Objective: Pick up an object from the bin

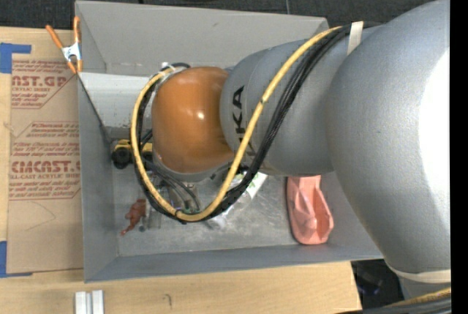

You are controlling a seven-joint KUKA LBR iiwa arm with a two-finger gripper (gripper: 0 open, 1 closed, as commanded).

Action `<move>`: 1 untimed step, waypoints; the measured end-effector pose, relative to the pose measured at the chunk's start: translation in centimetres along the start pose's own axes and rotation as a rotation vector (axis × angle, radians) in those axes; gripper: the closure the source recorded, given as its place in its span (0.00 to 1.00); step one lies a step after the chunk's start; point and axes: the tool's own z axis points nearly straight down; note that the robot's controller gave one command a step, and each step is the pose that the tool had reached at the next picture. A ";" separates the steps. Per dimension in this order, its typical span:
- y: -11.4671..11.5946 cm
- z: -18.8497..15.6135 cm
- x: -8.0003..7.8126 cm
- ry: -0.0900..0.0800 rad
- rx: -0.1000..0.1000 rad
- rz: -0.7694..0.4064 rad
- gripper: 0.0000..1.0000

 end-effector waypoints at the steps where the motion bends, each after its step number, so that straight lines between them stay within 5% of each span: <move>1: -1.7 3.2 -0.6 0.005 0.001 0.017 1.00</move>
Offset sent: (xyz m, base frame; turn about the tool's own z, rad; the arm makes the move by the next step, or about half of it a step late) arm 0.0240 -0.0219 0.0786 0.0330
